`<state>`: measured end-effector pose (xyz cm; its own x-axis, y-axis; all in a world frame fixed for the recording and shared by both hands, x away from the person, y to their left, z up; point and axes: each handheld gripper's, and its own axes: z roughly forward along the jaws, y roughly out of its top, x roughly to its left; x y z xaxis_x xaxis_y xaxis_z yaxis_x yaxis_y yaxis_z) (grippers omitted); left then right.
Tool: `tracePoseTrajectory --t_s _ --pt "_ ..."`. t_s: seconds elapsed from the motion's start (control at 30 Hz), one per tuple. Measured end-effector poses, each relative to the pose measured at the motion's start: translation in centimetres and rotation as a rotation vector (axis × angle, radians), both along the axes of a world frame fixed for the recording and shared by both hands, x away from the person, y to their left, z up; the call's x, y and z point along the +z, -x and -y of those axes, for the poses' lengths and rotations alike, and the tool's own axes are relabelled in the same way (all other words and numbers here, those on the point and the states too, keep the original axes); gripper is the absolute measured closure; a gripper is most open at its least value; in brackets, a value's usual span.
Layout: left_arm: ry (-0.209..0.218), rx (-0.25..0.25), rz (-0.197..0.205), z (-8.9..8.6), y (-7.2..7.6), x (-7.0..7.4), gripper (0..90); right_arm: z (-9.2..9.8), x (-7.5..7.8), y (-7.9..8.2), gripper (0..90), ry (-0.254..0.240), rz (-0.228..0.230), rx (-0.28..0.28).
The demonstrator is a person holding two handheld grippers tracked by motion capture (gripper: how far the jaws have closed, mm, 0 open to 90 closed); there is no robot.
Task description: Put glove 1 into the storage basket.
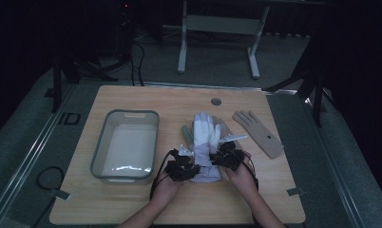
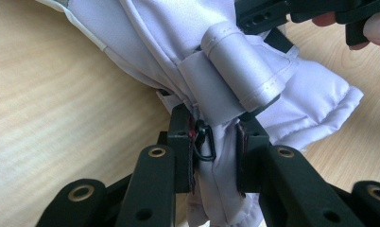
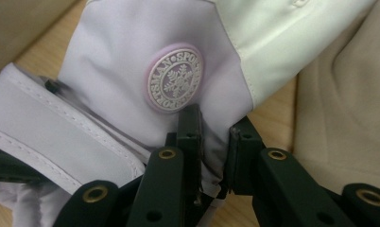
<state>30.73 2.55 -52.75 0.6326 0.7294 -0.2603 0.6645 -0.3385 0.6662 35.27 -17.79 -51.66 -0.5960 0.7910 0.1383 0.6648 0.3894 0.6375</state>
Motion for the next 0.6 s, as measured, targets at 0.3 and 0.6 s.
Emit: tracePoseTrajectory --t_s 0.3,0.6 --pt "0.003 -0.016 0.036 -0.8 -0.3 2.7 73.2 -0.4 2.9 0.0 78.2 -0.02 0.05 -0.001" --pt "0.007 -0.021 0.058 -2.3 -0.7 5.3 73.1 -1.5 5.5 -0.2 78.2 -0.038 0.087 0.004"
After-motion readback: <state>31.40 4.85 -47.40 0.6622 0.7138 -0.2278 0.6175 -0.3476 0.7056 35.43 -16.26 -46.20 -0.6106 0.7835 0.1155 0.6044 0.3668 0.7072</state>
